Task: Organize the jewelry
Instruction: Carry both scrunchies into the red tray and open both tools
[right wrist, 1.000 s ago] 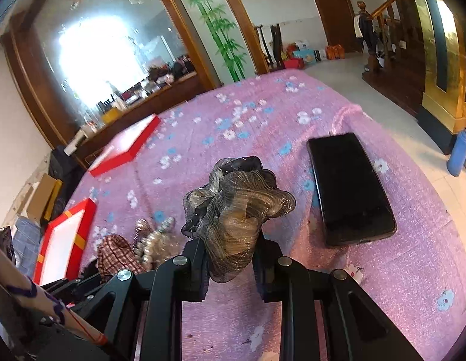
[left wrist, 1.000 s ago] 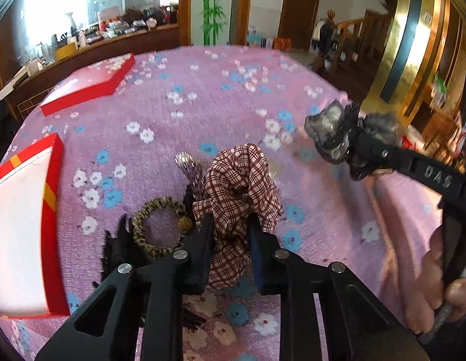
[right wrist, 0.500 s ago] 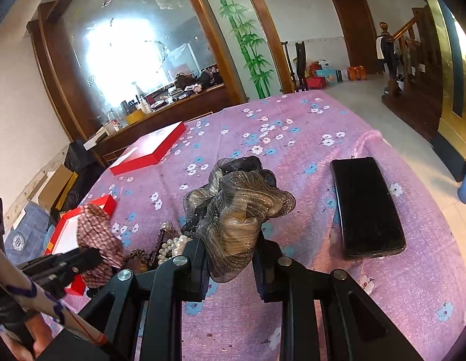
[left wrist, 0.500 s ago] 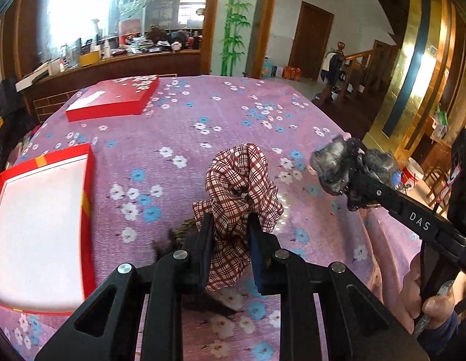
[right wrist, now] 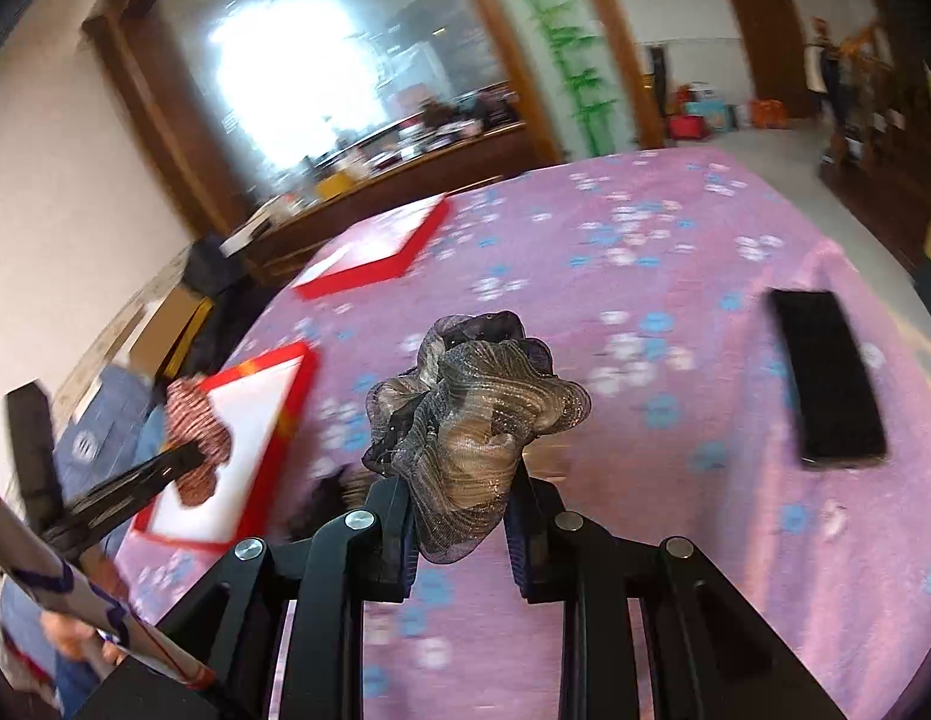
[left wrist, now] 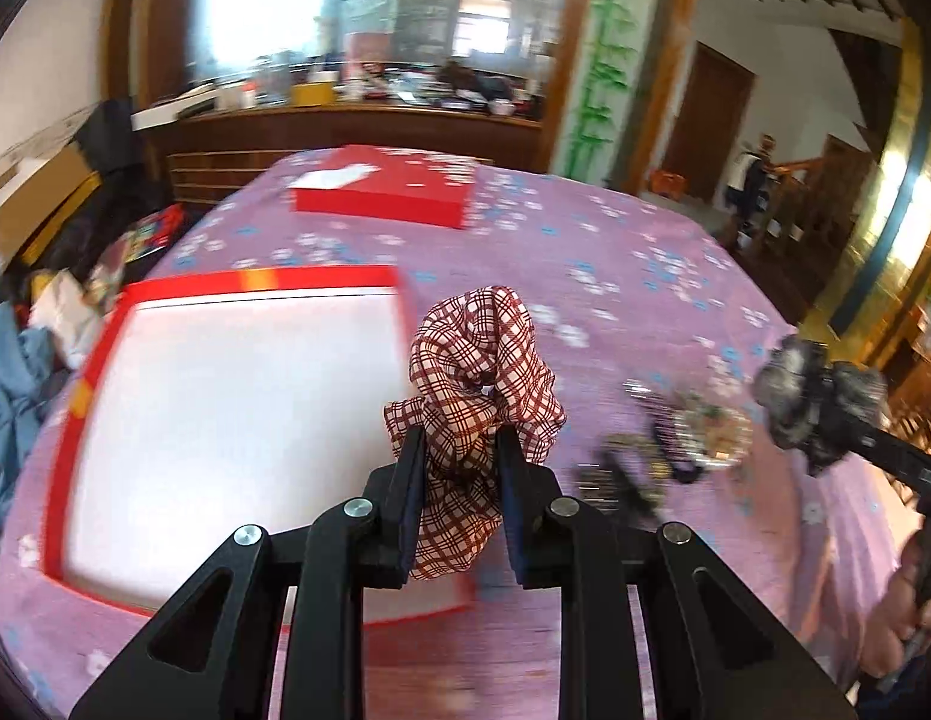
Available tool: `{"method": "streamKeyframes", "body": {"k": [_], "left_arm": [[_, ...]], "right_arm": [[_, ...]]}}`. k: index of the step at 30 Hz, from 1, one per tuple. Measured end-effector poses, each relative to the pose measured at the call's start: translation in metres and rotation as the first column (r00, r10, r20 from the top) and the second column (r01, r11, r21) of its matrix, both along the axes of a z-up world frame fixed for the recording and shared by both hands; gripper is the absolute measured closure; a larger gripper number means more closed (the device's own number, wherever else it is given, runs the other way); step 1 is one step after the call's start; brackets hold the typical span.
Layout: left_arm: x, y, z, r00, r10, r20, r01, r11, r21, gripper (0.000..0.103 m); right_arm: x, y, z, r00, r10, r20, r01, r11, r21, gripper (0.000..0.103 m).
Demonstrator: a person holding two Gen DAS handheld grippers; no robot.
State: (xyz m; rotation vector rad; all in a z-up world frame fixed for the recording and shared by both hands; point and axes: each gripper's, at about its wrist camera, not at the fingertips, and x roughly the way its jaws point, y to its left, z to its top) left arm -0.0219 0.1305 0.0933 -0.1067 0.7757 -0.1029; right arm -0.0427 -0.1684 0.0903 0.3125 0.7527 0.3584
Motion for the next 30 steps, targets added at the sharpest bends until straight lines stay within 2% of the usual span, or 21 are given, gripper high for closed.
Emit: {"method": "streamKeyframes", "body": {"k": [9,14,19,23,30], "left_arm": [[0.019,0.093,0.0,0.993,0.103,-0.049,-0.1,0.993,0.061,0.081],[0.046,0.138,-0.011,0.984,0.138,-0.109,-0.134,0.99,0.048,0.081],[0.078,0.169,-0.028,0.969,0.188,-0.16,-0.188,0.982,0.016,0.081],[0.096,0.175,-0.041,0.964,0.19,-0.189,-0.198,0.98,-0.025,0.081],[0.102,0.177,-0.051,0.962,0.194,-0.192,-0.207,0.977,-0.05,0.078]], "right_arm": [[0.035,0.127,0.025,0.974,0.22,-0.05,-0.221,0.975,-0.019,0.076],[0.067,0.199,0.023,0.953,0.289,-0.09,-0.295,0.954,-0.051,0.075],[0.107,0.256,0.007,0.946,0.304,-0.113,-0.315,0.945,-0.093,0.075],[0.137,0.285,-0.017,0.943,0.293,-0.156,-0.308,0.948,-0.078,0.075],[0.164,0.297,-0.051,0.942,0.246,-0.227,-0.274,0.957,-0.099,0.075]]}}
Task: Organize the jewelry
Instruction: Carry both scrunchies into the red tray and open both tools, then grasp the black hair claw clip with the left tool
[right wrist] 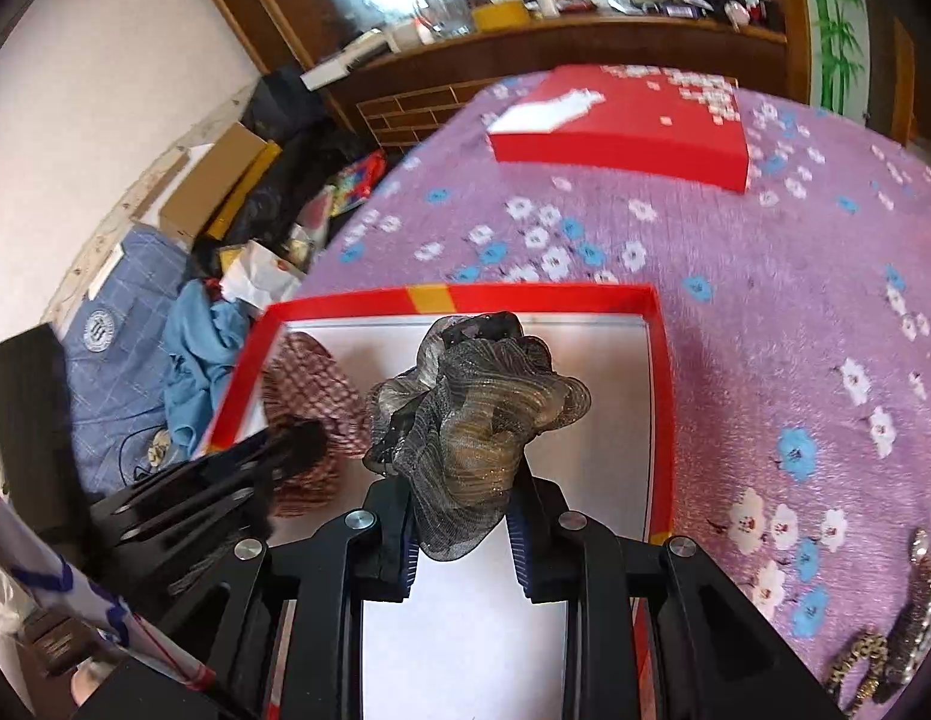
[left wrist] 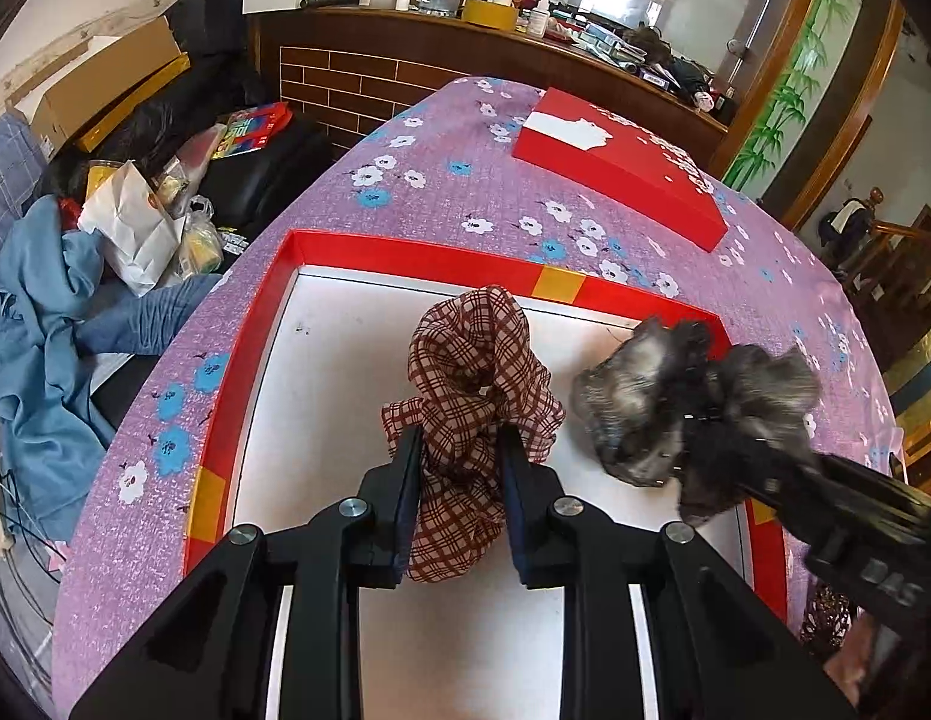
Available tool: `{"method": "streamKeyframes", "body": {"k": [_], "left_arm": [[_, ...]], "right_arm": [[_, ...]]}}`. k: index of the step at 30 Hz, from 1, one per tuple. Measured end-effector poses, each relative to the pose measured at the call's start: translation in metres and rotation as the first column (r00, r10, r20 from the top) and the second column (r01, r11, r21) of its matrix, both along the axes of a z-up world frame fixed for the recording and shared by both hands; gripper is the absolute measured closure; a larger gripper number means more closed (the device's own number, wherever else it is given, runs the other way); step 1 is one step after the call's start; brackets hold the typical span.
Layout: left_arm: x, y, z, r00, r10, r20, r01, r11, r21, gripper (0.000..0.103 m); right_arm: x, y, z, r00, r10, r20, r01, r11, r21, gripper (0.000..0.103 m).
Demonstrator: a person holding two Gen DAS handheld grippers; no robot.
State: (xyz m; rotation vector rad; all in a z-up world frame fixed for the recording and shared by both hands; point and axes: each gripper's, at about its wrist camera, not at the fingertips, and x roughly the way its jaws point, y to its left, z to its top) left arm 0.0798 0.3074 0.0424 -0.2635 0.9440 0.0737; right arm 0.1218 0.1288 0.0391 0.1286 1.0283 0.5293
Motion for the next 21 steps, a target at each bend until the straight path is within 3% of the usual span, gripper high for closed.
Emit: {"method": "streamKeyframes", "body": {"k": [2,4,8,15,21], "left_arm": [[0.001,-0.001,0.0,1.0,-0.008,0.003,0.008,1.0,0.002,0.073],[0.002,-0.001,0.0,1.0,-0.007,0.005,0.007,1.0,-0.002,0.054],[0.0,0.001,0.004,1.0,0.006,0.017,-0.006,1.0,-0.003,0.053],[-0.026,-0.001,0.029,0.997,0.026,0.079,-0.025,1.0,-0.014,0.053],[-0.061,-0.042,0.051,0.989,-0.036,0.146,0.039,0.999,-0.019,0.053]], "right_arm": [[0.003,0.001,-0.005,1.0,-0.006,-0.008,0.006,1.0,-0.024,0.072],[0.006,0.001,-0.008,1.0,-0.002,-0.025,0.002,1.0,-0.024,0.065],[0.004,-0.009,-0.001,1.0,-0.01,-0.018,0.01,1.0,-0.018,0.049],[-0.026,-0.053,0.026,1.0,-0.017,0.023,0.015,0.997,0.069,0.049],[-0.065,-0.108,0.04,0.997,-0.044,0.057,0.038,0.994,0.102,0.048]]}}
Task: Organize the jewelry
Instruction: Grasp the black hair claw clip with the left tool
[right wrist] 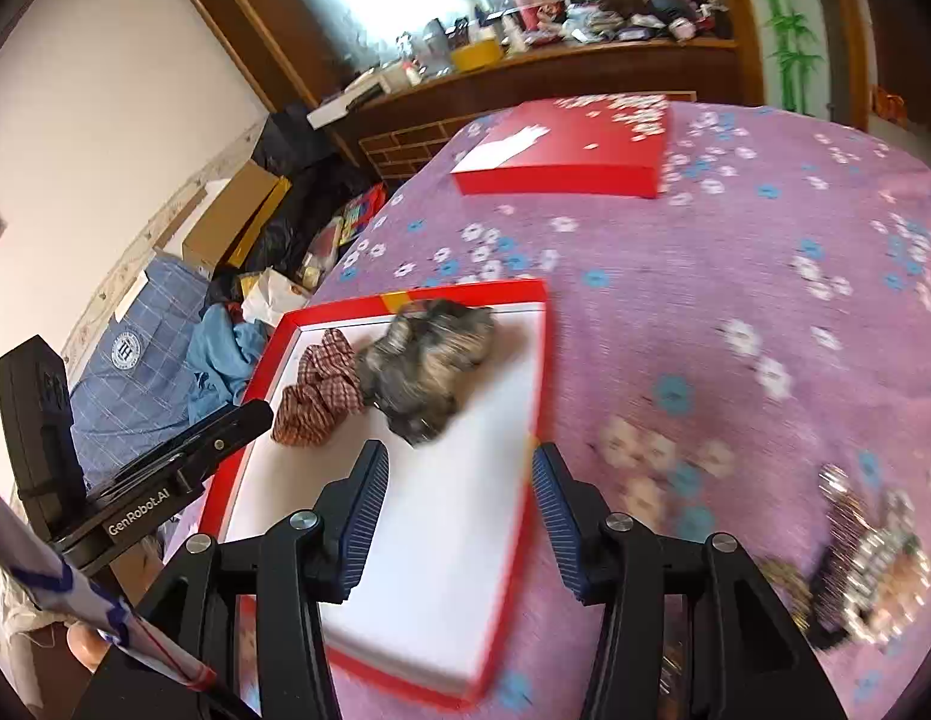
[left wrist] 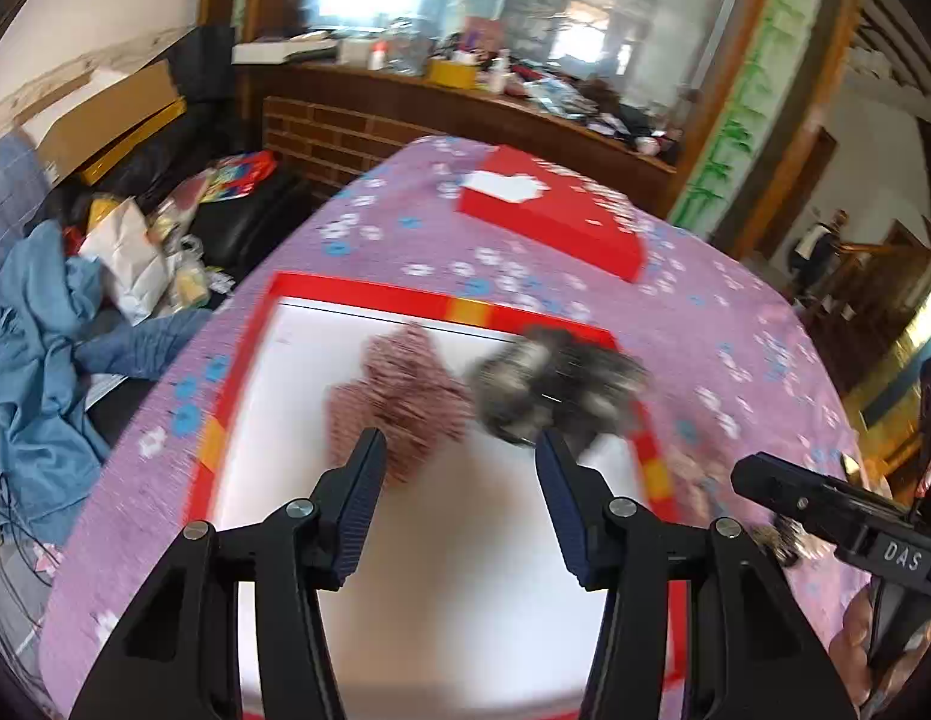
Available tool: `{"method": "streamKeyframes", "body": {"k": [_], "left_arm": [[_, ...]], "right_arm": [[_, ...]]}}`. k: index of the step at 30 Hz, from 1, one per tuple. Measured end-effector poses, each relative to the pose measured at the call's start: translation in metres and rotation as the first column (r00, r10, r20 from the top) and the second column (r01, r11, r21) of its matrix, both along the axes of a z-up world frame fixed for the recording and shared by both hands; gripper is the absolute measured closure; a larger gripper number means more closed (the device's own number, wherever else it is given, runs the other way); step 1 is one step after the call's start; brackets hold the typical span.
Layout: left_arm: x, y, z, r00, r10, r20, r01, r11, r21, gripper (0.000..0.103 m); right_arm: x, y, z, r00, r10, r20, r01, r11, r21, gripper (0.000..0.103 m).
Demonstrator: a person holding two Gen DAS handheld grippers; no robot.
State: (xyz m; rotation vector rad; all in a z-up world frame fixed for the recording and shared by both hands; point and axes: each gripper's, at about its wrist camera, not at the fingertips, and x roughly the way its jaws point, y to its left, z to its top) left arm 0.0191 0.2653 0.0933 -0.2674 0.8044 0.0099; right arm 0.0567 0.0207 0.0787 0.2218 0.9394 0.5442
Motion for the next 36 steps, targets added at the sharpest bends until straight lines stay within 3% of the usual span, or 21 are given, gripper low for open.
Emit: {"method": "streamKeyframes", "body": {"k": [9,17,18,21,25,26,29,33,36], "left_arm": [[-0.036,-0.105,-0.001,0.985,-0.172,0.019,0.172,0.985,0.011,0.051],[-0.062,-0.177,-0.029,0.953,-0.298,-0.053,0.298,0.954,-0.008,0.05],[-0.064,-0.181,-0.032,0.949,-0.308,-0.066,0.308,0.951,-0.013,0.05],[-0.066,-0.198,-0.042,0.937,-0.333,-0.108,0.331,0.943,-0.037,0.05],[-0.055,-0.216,-0.049,0.934,-0.335,-0.128,0.324,0.941,-0.1,0.024],[-0.054,-0.221,-0.05,0.934,-0.332,-0.131,0.32,0.941,-0.106,0.023],[-0.04,-0.234,-0.057,0.933,-0.323,-0.156,0.312,0.946,-0.093,0.022],[-0.03,-0.251,-0.07,0.934,-0.303,-0.191,0.308,0.951,-0.006,0.022],[-0.03,-0.252,-0.076,0.936,-0.3,-0.185,0.309,0.951,0.021,0.031]], "right_arm": [[-0.034,-0.113,0.007,0.987,-0.157,0.039,0.155,0.987,0.041,0.048],[-0.044,-0.203,-0.02,0.924,-0.365,0.109,0.358,0.93,0.079,0.049],[-0.041,-0.21,-0.027,0.92,-0.383,0.081,0.378,0.923,0.068,0.049],[-0.038,-0.224,-0.029,0.932,-0.362,0.017,0.354,0.918,0.177,0.047],[-0.042,-0.225,-0.024,0.933,-0.358,0.027,0.347,0.918,0.195,0.046],[-0.042,-0.224,-0.023,0.934,-0.356,0.029,0.343,0.918,0.199,0.045],[-0.045,-0.226,-0.025,0.935,-0.353,0.022,0.342,0.917,0.205,0.044],[-0.045,-0.217,-0.026,0.95,-0.311,0.017,0.3,0.929,0.215,0.044],[-0.047,-0.209,-0.025,0.959,-0.282,0.04,0.268,0.941,0.206,0.044]]}}
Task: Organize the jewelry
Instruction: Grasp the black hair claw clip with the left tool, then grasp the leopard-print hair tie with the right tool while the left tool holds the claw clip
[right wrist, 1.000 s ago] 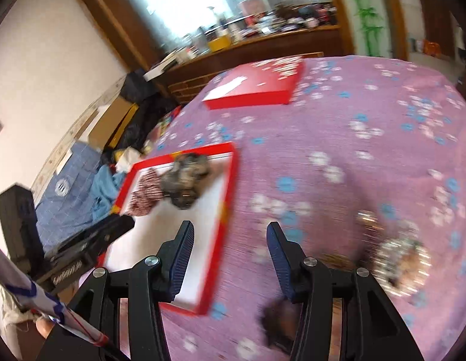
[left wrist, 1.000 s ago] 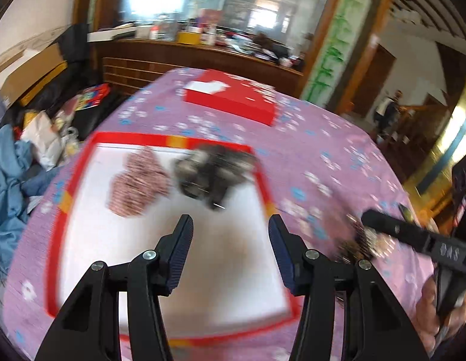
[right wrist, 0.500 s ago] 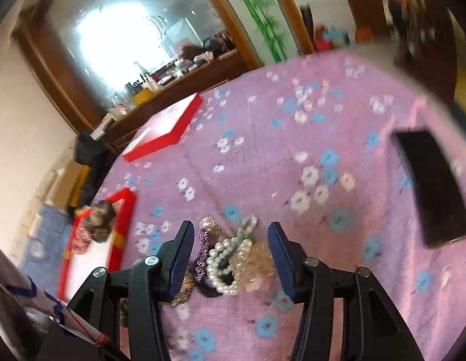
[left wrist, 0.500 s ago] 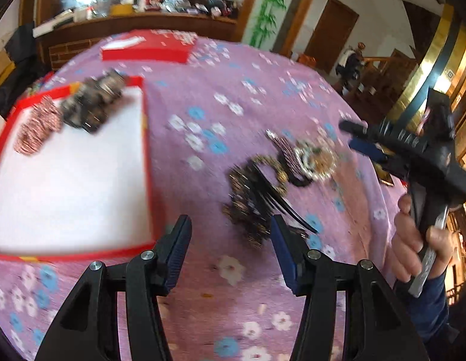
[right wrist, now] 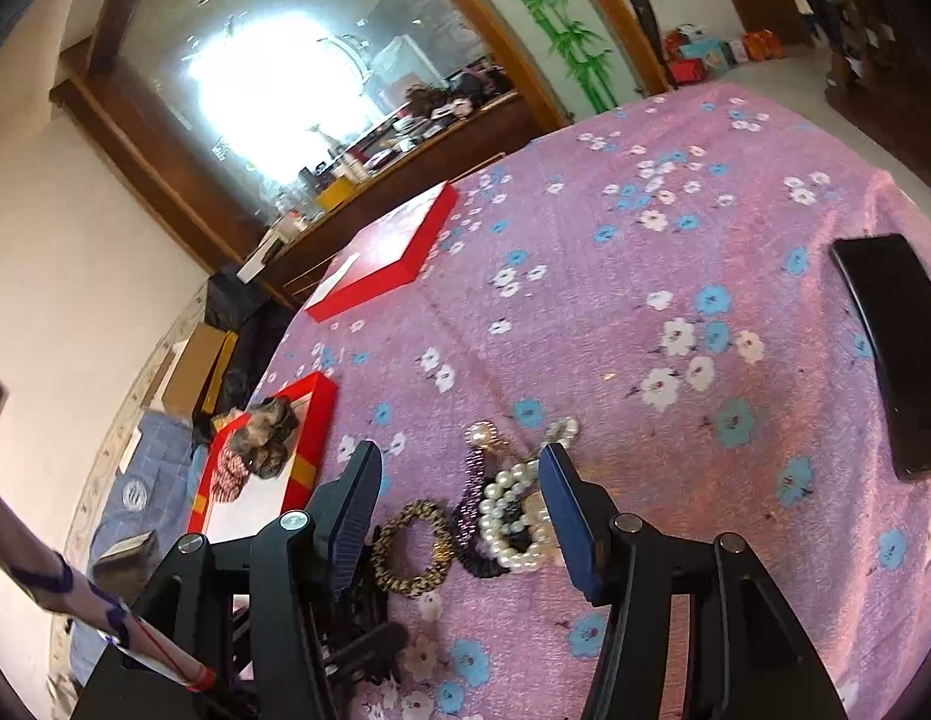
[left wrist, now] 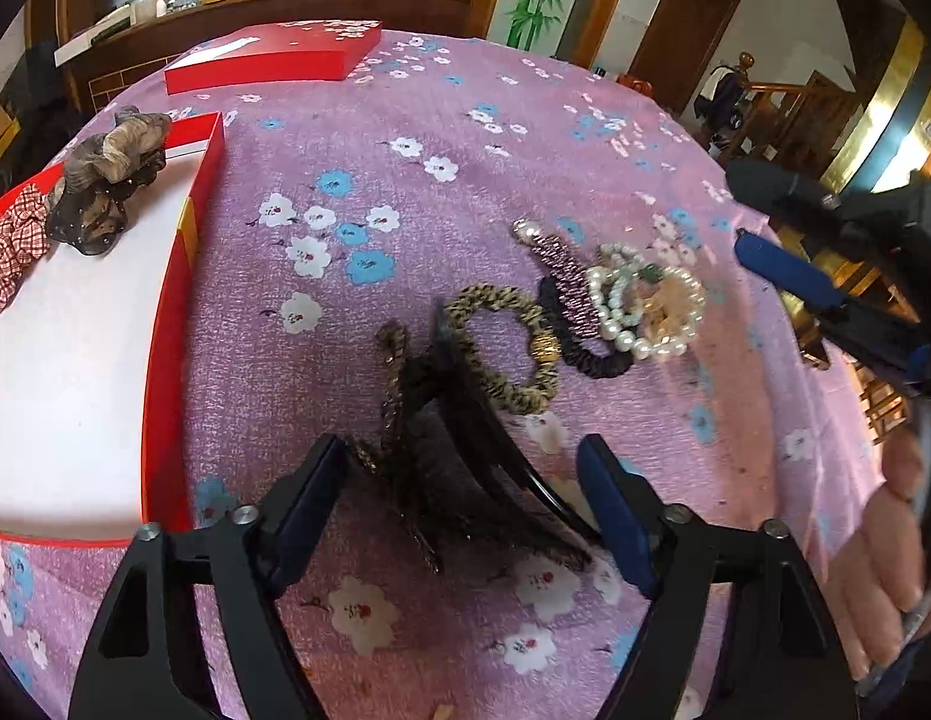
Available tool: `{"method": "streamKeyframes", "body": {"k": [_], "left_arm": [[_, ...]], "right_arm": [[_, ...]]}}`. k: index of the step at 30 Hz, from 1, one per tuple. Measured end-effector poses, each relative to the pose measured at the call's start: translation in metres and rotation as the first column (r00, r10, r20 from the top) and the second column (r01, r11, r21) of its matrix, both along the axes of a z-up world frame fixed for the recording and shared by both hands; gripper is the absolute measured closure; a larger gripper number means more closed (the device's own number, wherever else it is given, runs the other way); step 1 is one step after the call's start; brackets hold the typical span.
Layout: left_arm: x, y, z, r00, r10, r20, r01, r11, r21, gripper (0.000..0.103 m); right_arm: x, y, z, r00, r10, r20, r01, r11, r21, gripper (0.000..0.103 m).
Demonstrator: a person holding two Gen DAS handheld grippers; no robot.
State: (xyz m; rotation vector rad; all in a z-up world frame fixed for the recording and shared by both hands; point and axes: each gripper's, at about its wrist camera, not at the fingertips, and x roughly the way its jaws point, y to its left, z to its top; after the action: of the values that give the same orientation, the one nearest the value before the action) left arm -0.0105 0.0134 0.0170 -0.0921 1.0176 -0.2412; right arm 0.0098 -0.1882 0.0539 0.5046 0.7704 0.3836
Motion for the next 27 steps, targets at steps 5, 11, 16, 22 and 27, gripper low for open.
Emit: {"method": "streamKeyframes", "body": {"k": [5,11,16,22,27], "left_arm": [[0.001,0.005,0.0,1.0,-0.01,0.021,0.009,1.0,0.017,0.07],[-0.001,0.024,0.015,0.996,0.026,0.082,-0.023,0.999,-0.033,0.07],[-0.008,0.054,0.05,0.955,0.159,0.249,-0.157,0.987,-0.031,0.07],[-0.007,0.071,0.057,0.903,0.252,0.347,-0.274,0.962,0.016,0.07],[-0.009,0.064,0.05,0.913,0.219,0.343,-0.245,0.969,0.035,0.07]], "right_arm": [[-0.002,0.017,-0.001,0.998,0.057,0.014,-0.057,0.998,-0.039,0.044],[-0.001,0.028,-0.003,0.995,0.1,0.02,-0.098,0.993,-0.071,0.044],[-0.004,0.059,-0.008,0.973,0.232,0.006,-0.229,0.962,-0.146,0.051],[-0.006,0.096,-0.03,0.928,0.363,-0.086,-0.373,0.898,-0.235,0.067],[-0.008,0.113,-0.046,0.918,0.37,-0.145,-0.397,0.844,-0.36,0.071]]}}
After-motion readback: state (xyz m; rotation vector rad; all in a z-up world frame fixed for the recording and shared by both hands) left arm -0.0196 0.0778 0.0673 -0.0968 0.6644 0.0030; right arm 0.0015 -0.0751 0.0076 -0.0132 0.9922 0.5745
